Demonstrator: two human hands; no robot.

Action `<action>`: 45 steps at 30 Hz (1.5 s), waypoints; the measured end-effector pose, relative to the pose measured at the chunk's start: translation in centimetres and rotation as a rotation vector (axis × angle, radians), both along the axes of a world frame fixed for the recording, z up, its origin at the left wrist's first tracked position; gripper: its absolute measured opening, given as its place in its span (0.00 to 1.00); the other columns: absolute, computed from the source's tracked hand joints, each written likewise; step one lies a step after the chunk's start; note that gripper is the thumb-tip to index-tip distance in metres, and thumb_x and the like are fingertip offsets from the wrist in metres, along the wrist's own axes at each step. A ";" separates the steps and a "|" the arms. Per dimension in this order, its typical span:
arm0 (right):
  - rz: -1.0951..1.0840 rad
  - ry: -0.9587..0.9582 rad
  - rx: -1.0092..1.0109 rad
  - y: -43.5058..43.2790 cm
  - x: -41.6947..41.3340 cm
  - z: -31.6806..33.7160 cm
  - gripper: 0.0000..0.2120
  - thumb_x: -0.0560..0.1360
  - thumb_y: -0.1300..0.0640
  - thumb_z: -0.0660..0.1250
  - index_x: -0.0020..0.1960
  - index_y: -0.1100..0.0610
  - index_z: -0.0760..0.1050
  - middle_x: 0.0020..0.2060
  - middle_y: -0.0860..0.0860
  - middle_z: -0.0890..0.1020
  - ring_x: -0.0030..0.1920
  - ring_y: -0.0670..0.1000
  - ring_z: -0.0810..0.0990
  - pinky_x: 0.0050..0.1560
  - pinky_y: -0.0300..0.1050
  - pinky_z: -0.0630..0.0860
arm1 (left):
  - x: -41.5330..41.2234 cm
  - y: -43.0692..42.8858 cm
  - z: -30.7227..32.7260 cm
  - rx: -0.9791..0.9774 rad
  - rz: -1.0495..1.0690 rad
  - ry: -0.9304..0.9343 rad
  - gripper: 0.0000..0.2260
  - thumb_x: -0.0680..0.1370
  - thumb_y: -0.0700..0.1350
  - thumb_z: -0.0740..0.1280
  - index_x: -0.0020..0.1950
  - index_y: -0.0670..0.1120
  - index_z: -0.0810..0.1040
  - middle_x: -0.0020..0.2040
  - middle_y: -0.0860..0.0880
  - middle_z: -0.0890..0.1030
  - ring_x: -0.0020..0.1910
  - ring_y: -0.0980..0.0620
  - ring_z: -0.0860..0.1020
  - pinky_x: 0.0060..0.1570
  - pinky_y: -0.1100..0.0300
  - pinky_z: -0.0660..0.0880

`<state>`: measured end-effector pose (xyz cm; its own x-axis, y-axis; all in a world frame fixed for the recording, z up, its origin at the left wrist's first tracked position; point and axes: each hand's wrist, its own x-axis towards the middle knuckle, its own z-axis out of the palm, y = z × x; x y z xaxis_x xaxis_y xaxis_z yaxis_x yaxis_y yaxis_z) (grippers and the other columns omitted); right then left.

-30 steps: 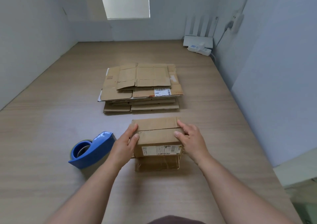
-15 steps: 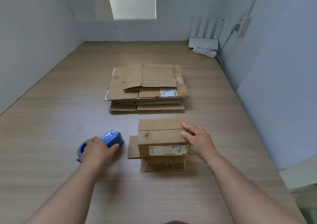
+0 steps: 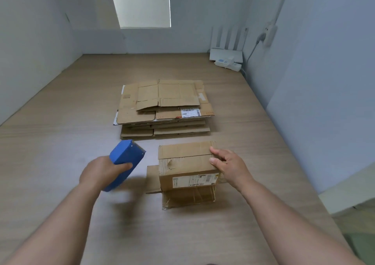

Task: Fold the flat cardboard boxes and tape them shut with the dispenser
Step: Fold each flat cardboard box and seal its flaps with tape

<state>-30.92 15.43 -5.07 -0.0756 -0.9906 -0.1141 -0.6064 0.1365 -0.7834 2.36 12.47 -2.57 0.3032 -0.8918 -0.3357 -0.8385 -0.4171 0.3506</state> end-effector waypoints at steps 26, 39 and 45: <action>-0.032 -0.460 0.007 -0.3 3.1 2.7 0.20 0.75 0.63 0.67 0.66 0.52 0.72 0.56 0.48 0.78 0.41 0.46 0.79 0.41 0.38 0.78 | -8.9 -0.6 4.6 0.045 -0.733 -0.081 0.24 0.70 0.64 0.70 0.61 0.53 0.73 0.51 0.53 0.79 0.48 0.56 0.76 0.52 0.58 0.78; -0.113 -0.517 -0.018 0.1 3.1 2.4 0.05 0.77 0.59 0.66 0.42 0.56 0.75 0.33 0.51 0.79 0.35 0.49 0.78 0.39 0.45 0.80 | -9.2 -1.9 6.8 0.113 -0.770 0.029 0.23 0.68 0.66 0.71 0.55 0.53 0.76 0.46 0.54 0.81 0.44 0.56 0.79 0.47 0.61 0.78; -0.219 -0.554 0.037 0.0 3.4 2.7 0.08 0.78 0.59 0.63 0.39 0.56 0.73 0.31 0.50 0.77 0.32 0.48 0.74 0.35 0.44 0.75 | -9.9 -3.4 8.5 0.226 -0.670 0.108 0.50 0.38 0.83 0.60 0.46 0.48 0.78 0.42 0.51 0.82 0.42 0.52 0.81 0.46 0.60 0.74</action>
<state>-27.56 15.46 -2.35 -0.1976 -0.9532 -0.2289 -0.0634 0.2454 -0.9673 -7.56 9.04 5.89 -0.3305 -0.7798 -0.5317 -0.9055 0.1032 0.4115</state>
